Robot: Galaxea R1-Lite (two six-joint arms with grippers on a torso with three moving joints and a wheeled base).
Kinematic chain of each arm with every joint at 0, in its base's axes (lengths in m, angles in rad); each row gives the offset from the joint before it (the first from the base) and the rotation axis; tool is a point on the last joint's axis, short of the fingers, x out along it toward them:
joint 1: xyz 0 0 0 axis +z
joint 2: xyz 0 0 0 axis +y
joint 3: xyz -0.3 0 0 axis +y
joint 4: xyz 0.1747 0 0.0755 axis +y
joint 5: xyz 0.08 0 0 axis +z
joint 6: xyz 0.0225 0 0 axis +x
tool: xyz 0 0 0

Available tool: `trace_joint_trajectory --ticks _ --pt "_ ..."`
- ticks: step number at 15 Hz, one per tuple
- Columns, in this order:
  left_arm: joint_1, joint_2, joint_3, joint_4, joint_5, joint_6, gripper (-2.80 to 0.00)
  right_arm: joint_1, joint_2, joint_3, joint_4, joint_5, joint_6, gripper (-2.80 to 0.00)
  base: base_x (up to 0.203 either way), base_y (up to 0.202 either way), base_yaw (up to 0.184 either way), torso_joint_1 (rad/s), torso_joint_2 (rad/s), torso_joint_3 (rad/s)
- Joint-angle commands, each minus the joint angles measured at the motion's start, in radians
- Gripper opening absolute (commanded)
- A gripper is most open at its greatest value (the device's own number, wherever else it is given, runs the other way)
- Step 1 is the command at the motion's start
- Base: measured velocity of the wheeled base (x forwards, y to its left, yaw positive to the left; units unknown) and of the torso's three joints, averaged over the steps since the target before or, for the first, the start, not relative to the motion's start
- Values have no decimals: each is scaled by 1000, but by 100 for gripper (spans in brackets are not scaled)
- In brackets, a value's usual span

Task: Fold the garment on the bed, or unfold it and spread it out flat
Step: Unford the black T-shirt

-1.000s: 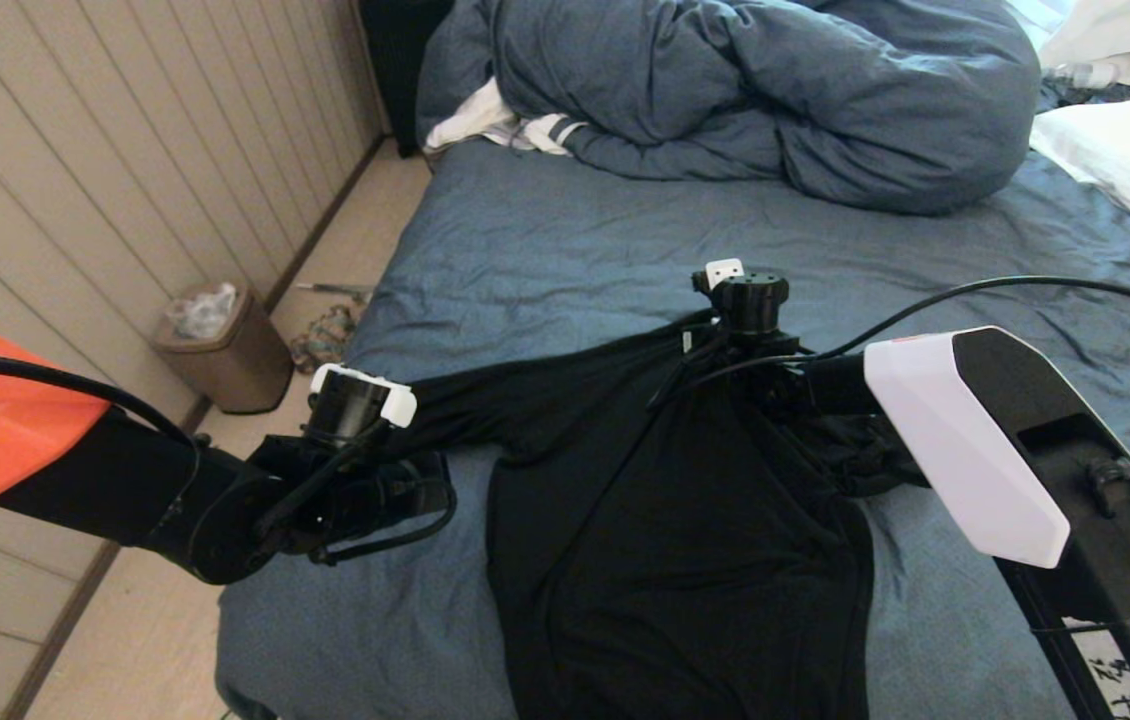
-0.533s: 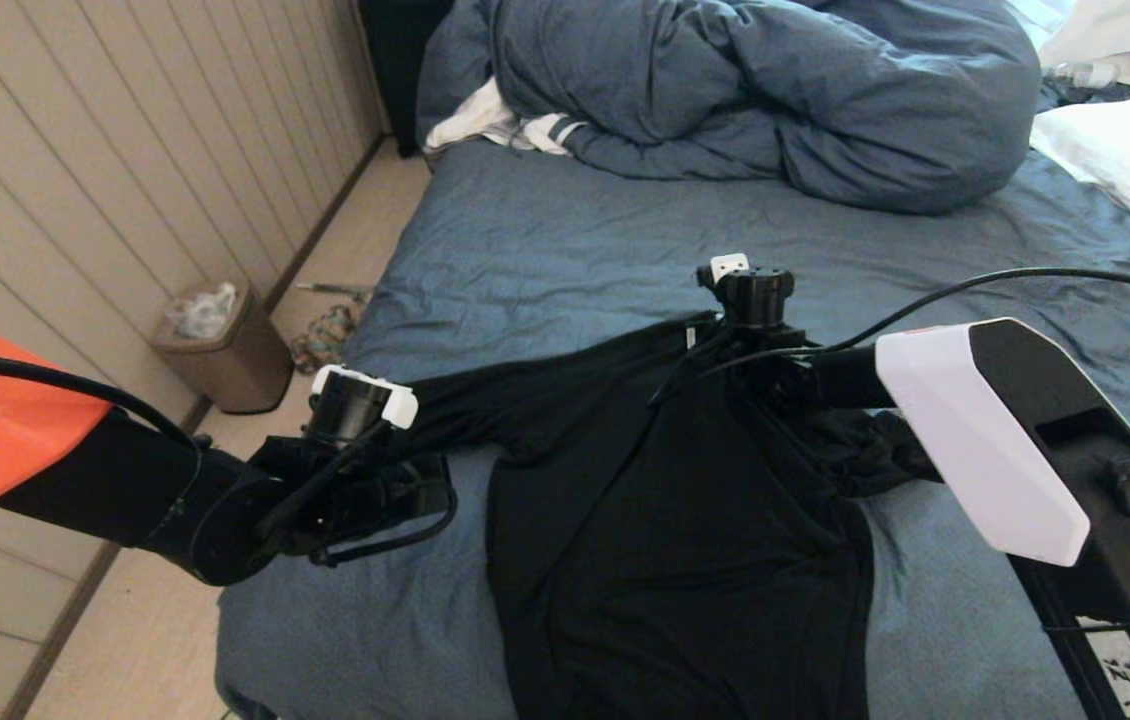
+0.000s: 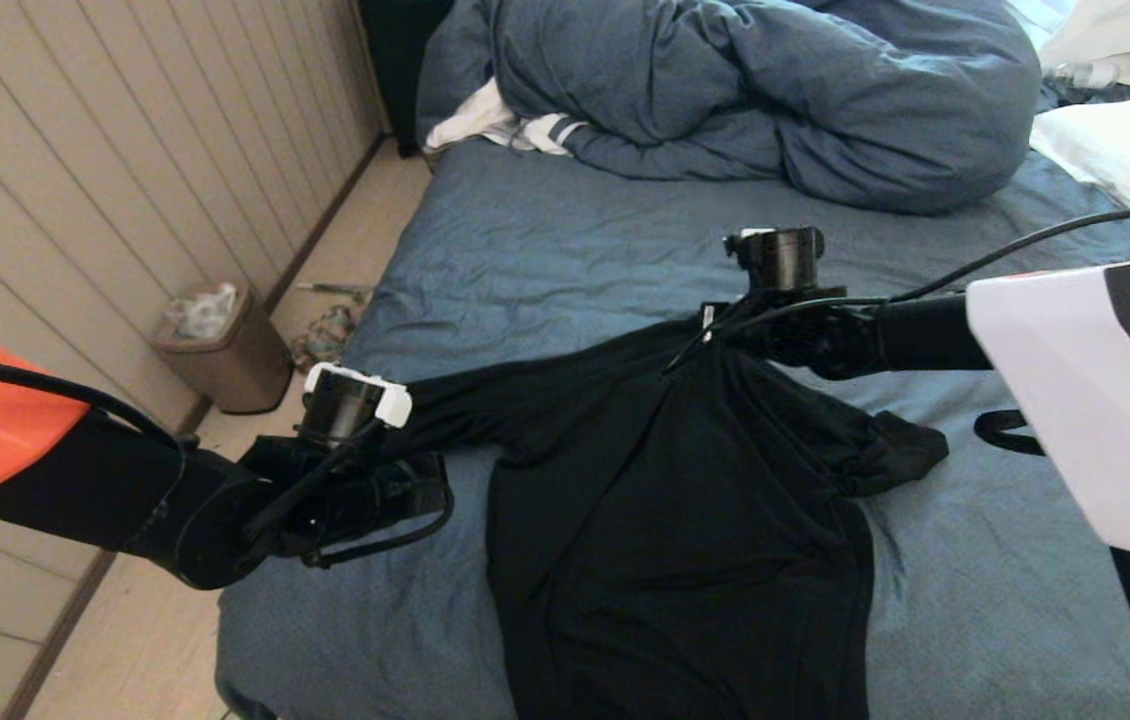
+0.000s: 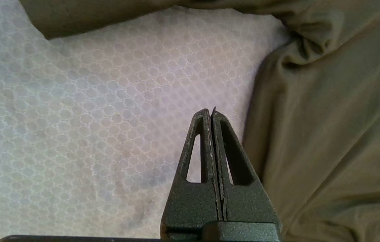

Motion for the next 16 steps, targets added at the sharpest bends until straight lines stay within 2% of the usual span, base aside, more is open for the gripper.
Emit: trace_joint_trajectory --ticks 1,3,5,8,11,12,14,16 --pt "-7 -16 7 -3 1 -5 -280 -6 -102 4 127 0 38 -280 0 0 0 0 0 0" --pt "-19 -20 18 -3 1 -5 -280 -53 -191 18 365 46 106 -280 0 0 0 0 0 0" --pt "-33 -20 26 -3 0 -5 -280 -136 -264 87 512 162 156 -280 0 0 0 0 0 0" --pt "-42 -6 27 -3 0 -5 -280 -266 -300 187 557 224 172 -280 0 0 0 0 0 0" --pt "-42 0 27 -3 0 -5 -280 -327 -304 260 550 230 149 -280 0 0 0 0 0 0" --pt "-42 1 27 -3 0 -3 -280 -331 -294 282 531 232 142 0 0 0 0 0 0 0" --pt "-44 4 27 -3 0 -2 -280 -350 -262 314 461 244 123 0 0 0 0 0 0 0" --pt "-44 9 29 -3 0 -2 -280 -362 -239 338 451 247 97 0 0 0 0 0 0 0"
